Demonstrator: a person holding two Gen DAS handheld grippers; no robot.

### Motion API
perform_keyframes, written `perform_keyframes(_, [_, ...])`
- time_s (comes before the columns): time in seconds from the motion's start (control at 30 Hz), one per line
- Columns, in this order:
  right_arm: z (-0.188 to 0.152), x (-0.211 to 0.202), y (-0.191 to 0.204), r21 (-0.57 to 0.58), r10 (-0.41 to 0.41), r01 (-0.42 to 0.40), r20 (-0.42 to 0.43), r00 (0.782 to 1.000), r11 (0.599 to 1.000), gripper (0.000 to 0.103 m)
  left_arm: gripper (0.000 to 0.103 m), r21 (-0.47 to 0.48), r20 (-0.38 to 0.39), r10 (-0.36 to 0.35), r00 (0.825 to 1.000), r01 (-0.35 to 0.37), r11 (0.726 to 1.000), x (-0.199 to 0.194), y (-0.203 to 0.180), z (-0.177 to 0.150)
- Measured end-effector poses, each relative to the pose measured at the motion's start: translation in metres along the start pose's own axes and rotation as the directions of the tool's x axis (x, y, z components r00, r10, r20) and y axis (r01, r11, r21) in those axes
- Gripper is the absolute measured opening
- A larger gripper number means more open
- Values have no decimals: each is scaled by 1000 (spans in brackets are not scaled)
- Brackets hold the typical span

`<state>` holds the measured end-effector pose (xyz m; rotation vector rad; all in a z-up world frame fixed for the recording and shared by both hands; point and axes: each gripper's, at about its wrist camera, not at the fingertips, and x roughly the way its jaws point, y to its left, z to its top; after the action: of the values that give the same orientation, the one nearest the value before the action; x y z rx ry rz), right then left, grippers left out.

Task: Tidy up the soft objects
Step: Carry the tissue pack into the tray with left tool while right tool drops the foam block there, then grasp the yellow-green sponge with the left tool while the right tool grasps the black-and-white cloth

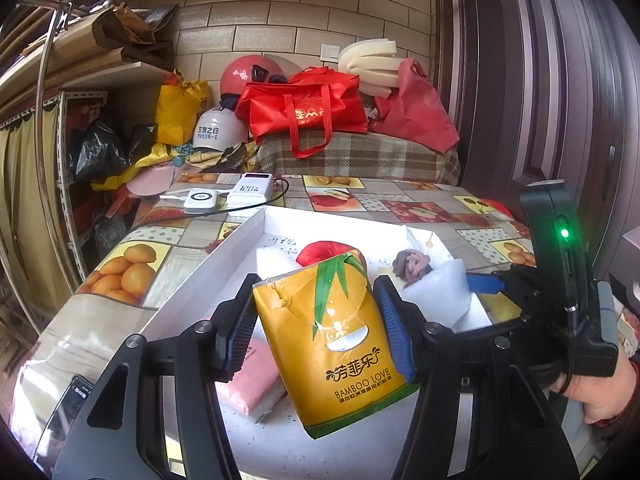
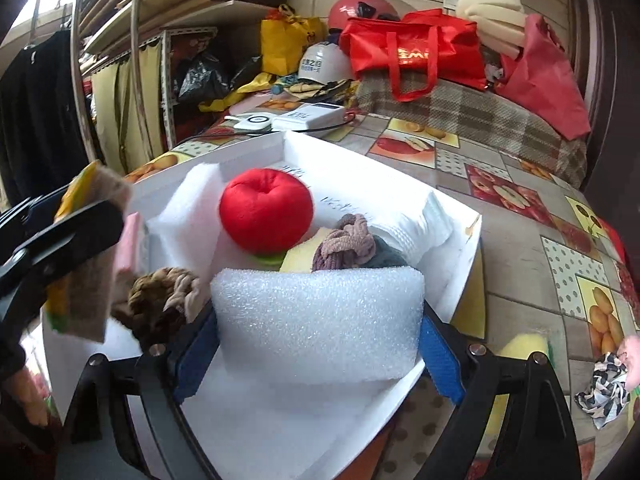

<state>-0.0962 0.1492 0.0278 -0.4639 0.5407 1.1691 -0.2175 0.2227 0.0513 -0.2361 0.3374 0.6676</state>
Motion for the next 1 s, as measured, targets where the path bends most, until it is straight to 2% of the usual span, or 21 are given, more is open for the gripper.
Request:
perform_keyframes(0.1, [3, -1, -8, 49, 3, -4, 21, 1000, 999, 90, 58, -25, -6, 9, 1000, -10, 1000, 0, 4, 1])
perform_keyframes(0.17, [2, -10, -7, 49, 16, -19, 66, 998, 999, 90, 58, -44, 2, 27, 1000, -27, 999, 1, 7, 2])
perform_keyframes(0.27, [-1, -26, 4, 4, 16, -17, 142, 990, 1000, 90, 58, -52, 16, 63, 998, -62, 997, 5, 8, 5])
perform_keyframes(0.4, [0, -37, 17, -47, 37, -28, 199, 979, 999, 91, 61, -69, 53, 131, 990, -127, 989, 8, 10, 8])
perform_keyframes(0.43, [0, -37, 19, -57, 36, -25, 202, 979, 998, 91, 66, -85, 59, 148, 987, -143, 986, 8, 13, 8])
perform_keyframes(0.47, [1, -37, 20, -63, 32, -20, 201, 979, 998, 98, 80, -100, 61, 162, 985, -156, 983, 8, 16, 8])
perform_keyframes(0.5, [1, -35, 20, -63, 28, -16, 196, 980, 998, 103, 89, -116, 59, 168, 984, -161, 980, 8, 20, 8])
perform_keyframes(0.53, [1, -34, 19, -59, 26, -15, 193, 981, 998, 103, 100, -132, 57, 172, 983, -164, 978, 8, 23, 8])
perform_keyframes(0.57, [2, -33, 17, -51, 23, -13, 190, 982, 999, 103, 103, -143, 57, 174, 983, -164, 976, 8, 25, 8])
perform_keyframes(0.73, [0, -33, 7, -13, 11, -8, 198, 980, 1000, 103, 103, -149, 58, 174, 983, -163, 975, 7, 27, 7])
perform_keyframes(1.0, [-1, -38, 10, -18, -4, 9, 224, 975, 1000, 103, 103, -137, 62, 165, 984, -155, 978, 5, 24, 6])
